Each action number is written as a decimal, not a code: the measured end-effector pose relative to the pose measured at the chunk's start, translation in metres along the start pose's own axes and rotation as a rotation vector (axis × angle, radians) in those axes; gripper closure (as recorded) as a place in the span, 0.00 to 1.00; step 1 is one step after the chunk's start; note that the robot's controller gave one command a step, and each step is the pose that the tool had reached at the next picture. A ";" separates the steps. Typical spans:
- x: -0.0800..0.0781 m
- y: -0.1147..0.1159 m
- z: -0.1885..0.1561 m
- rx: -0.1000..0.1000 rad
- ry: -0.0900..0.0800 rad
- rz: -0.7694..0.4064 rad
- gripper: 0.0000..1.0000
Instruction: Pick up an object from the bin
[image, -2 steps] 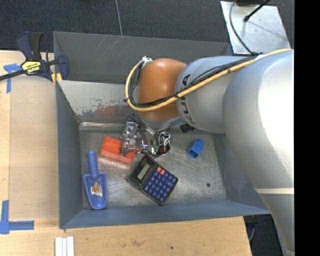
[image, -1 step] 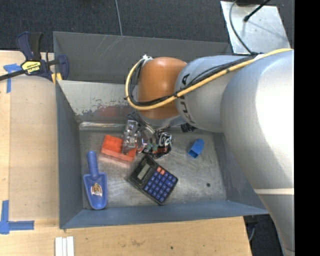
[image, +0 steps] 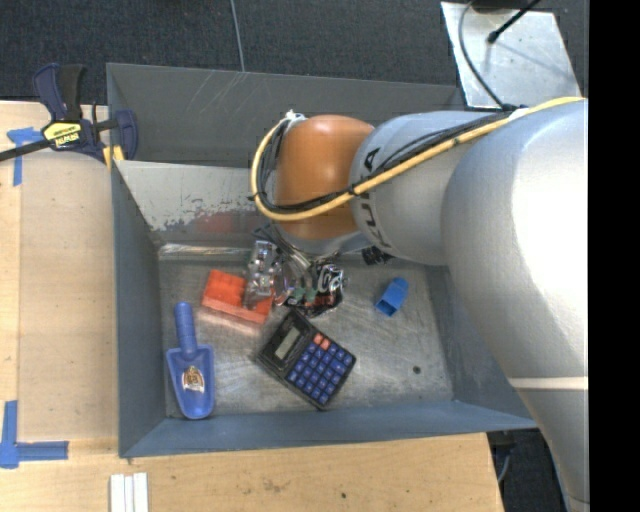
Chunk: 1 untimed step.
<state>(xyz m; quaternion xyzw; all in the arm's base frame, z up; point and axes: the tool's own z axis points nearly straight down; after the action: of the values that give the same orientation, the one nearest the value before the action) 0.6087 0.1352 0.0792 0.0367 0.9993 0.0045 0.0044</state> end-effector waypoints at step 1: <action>-0.008 -0.012 -0.025 0.008 0.006 0.013 1.00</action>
Offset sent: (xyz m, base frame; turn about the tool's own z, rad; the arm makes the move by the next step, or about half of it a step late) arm -0.0040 -0.0120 0.0298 0.0381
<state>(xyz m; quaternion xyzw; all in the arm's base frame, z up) 0.6156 0.1229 0.1045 0.0432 0.9991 0.0005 0.0012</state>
